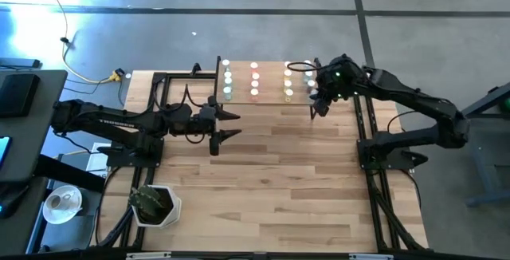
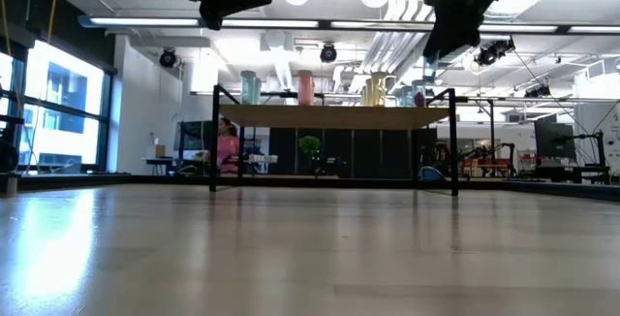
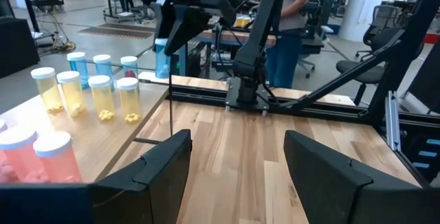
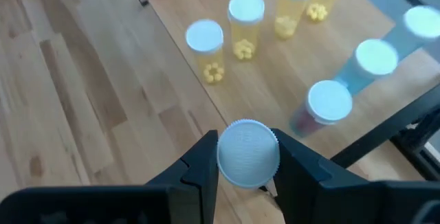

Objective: Pick and place medicine bottles onto shelf by color
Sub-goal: Align the blue pill bottle with the blue pill bottle

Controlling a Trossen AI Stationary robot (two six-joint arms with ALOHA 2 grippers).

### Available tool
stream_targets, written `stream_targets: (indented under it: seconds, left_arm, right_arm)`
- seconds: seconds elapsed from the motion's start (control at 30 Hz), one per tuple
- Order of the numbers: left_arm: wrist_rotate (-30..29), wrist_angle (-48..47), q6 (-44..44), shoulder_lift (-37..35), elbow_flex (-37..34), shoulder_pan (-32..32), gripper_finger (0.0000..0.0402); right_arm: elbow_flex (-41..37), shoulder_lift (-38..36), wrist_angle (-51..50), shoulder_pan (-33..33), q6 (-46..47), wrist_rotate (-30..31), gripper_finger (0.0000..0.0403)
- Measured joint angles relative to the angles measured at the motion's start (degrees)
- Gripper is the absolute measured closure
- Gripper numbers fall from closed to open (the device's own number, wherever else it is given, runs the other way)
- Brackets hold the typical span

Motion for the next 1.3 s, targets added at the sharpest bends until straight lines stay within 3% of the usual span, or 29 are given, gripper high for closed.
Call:
stream_targets:
  seconds: [0.47, 0.7, 1.3]
  left_arm:
    - [-0.2, -0.2, 0.0, 0.0, 0.0, 0.0, 0.0179]
    - [-0.4, -0.2, -0.1, 0.0, 0.0, 0.0, 0.0179]
    - [-0.2, -0.4, -1.0, 0.0, 0.0, 0.0, 0.0179]
  right_arm:
    - [0.2, 5.9, -0.7, -2.1, -1.9, -1.3, 0.0304]
    - [5.8, 9.8, -4.2, -2.1, -3.6, -0.8, 0.0304]
    - [4.1, 10.3, -4.5, -2.1, -1.8, 0.4, 0.0304]
